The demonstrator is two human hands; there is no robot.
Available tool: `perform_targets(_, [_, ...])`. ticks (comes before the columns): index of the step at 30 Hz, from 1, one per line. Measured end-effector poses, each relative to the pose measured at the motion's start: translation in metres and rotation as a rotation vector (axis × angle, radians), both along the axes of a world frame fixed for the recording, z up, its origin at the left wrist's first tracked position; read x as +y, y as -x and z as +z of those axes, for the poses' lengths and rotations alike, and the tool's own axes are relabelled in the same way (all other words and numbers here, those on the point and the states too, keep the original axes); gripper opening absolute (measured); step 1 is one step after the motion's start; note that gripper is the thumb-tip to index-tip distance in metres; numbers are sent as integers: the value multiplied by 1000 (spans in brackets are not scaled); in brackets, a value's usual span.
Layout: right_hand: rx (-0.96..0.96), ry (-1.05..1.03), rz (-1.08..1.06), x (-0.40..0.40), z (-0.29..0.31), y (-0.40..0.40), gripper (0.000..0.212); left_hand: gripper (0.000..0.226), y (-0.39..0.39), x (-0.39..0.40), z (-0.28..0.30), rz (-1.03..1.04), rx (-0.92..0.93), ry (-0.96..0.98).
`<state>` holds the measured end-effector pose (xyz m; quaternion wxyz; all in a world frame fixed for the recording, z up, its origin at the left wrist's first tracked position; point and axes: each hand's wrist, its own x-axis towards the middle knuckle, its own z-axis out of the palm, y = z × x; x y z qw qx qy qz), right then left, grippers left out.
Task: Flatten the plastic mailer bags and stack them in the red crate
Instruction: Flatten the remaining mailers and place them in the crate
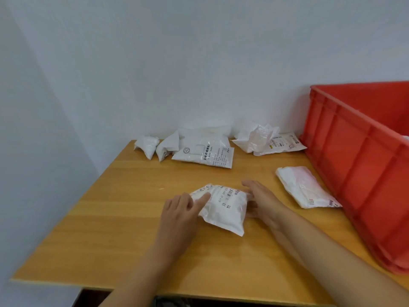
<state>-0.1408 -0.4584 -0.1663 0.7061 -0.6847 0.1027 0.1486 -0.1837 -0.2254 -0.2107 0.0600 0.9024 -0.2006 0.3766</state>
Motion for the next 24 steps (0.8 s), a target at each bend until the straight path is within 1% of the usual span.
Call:
perform_targets(1, [-34, 68, 26, -3, 0, 1, 33, 63, 4, -2, -5, -25, 47, -35])
perform_targets(2, [-68, 138, 50, -6, -2, -1, 37, 66, 9, -4, -7, -49, 99, -59])
perform_targets(4, [-129, 271, 95, -10, -6, -4, 42, 62, 15, -6, -7, -94, 204, -71])
perform_targets(6, [-187, 370, 131, -12, -9, -4, 38, 58, 19, -6, -3, -127, 314, -29])
perform_targets(7, [-224, 420, 154, -13, -11, -3, 33, 54, 20, -7, 1, -144, 357, 16])
perform_targets(9, [-297, 532, 214, -13, -11, 1, 28, 48, 19, -9, 12, -166, 445, 167])
perform_targets(11, [-350, 640, 272, -12, -9, 6, 33, 47, 14, -16, 24, -150, 573, 334])
perform_targets(13, [-395, 736, 326, -13, -8, 9, 44, 40, 7, -23, 29, -111, 645, 423])
perform_targets(14, [-412, 797, 353, -12, -8, 10, 51, 40, 3, -27, 31, -89, 655, 403])
perform_targets(16, [-442, 998, 387, -12, -7, 12, 59, 44, -3, -32, 32, -54, 665, 272])
perform_targets(18, [-517, 1203, 377, -13, -3, 14, 56, 43, -8, -36, 33, -30, 708, 143])
perform_targets(19, [-577, 1243, 389, -12, -1, 15, 55, 43, -11, -38, 32, -33, 707, 108])
perform_targets(20, [-638, 1248, 428, -11, 2, 16, 56, 45, -13, -40, 32, -64, 667, 85])
perform_targets(22, [-719, 1205, 577, -5, 3, 19, 59, 52, -17, -43, 29, -166, 582, 19])
perform_targets(23, [-731, 1179, 649, -1, 2, 20, 63, 51, -19, -44, 26, -223, 559, -2])
perform_targets(24, [-724, 1157, 697, 2, -1, 21, 67, 48, -21, -45, 24, -261, 581, -11])
